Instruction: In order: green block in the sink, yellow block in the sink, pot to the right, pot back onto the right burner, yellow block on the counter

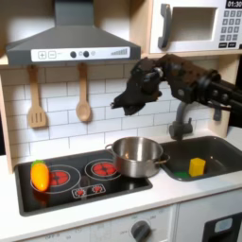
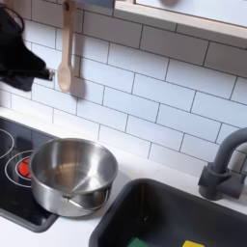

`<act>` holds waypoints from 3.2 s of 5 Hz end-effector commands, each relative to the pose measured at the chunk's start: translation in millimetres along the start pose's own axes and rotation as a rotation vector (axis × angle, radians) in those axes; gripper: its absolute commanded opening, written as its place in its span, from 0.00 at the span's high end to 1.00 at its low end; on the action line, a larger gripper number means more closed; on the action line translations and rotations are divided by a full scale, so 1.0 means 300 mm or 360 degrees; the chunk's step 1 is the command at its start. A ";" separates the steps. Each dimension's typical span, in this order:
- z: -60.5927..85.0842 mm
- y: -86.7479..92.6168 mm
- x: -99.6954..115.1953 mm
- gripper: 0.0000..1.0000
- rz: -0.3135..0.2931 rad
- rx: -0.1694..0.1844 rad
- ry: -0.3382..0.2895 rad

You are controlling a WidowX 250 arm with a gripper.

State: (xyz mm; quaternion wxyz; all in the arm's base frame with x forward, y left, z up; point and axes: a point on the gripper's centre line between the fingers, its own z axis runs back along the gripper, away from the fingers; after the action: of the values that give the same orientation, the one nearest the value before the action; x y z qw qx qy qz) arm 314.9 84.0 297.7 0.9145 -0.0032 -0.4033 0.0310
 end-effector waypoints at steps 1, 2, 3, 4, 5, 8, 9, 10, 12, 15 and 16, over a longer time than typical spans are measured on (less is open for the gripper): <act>0.021 -0.080 -0.192 1.00 -0.0044 -0.0085 0.0318; 0.062 -0.144 -0.308 1.00 -0.0065 -0.0137 0.0484; 0.088 -0.175 -0.370 1.00 -0.0128 -0.0149 0.0587; 0.109 -0.187 -0.423 1.00 -0.0154 -0.0140 0.0693; 0.133 -0.199 -0.468 1.00 -0.0211 -0.0116 0.0796; 0.193 -0.217 -0.552 0.25 -0.0249 -0.0135 0.0912; 0.188 -0.219 -0.567 0.00 -0.0247 -0.0144 0.0935; 0.188 -0.220 -0.567 0.00 -0.0251 -0.0146 0.0937; 0.189 -0.220 -0.568 0.00 -0.0249 -0.0146 0.0939; 0.155 -0.205 -0.513 0.00 -0.0233 -0.0090 0.0924; 0.103 -0.184 -0.471 0.00 -0.0188 -0.0077 0.0921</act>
State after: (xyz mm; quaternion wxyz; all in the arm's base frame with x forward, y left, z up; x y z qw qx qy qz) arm 199.5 16.5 216.7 0.9907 -0.0081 -0.1281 -0.0458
